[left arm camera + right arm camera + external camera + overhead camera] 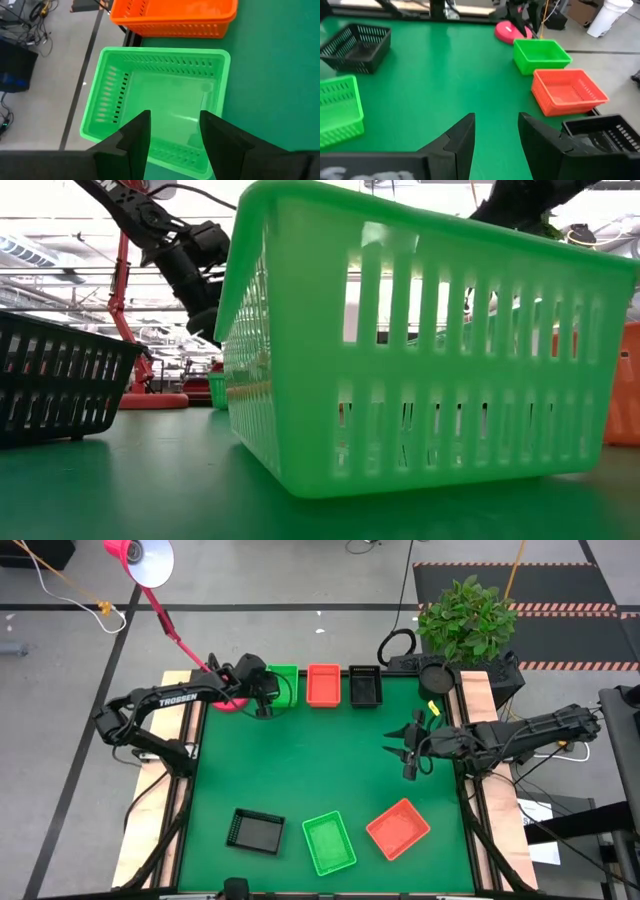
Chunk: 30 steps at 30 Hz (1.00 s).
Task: Stack baskets by color
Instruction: Stack the center green basket on top of the top green basket, then stack the bottom orange basket on top of the orange stacked baskets
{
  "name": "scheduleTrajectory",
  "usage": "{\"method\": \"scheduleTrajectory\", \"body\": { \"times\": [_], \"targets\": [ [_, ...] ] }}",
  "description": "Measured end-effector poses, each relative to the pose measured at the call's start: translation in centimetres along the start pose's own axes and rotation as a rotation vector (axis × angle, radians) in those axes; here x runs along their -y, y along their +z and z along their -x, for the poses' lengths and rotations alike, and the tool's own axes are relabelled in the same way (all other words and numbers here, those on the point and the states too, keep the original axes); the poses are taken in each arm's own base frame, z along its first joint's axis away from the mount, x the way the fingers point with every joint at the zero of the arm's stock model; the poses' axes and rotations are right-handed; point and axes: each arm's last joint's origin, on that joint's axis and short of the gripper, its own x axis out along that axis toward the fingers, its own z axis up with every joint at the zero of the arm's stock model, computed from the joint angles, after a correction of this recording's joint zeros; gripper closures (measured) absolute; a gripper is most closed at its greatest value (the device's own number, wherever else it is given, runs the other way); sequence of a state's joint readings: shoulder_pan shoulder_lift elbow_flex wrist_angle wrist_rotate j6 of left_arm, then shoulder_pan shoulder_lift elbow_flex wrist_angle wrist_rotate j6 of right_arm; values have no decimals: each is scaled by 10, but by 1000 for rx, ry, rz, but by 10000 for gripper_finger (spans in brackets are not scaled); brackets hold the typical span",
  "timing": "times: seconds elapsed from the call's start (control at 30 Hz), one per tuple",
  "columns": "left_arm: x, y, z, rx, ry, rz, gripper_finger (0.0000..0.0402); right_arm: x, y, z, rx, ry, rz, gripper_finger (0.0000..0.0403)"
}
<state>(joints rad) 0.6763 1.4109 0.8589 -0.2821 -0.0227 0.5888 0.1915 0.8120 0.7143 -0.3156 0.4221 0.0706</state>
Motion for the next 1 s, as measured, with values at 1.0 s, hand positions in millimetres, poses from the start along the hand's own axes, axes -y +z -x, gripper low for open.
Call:
{"method": "scheduleTrajectory", "body": {
  "times": [1.0],
  "targets": [
    [65, 39, 115, 373, -127, 90, 229, -18, 7, -34, 40, 87, -76, 259]
  ]
}}
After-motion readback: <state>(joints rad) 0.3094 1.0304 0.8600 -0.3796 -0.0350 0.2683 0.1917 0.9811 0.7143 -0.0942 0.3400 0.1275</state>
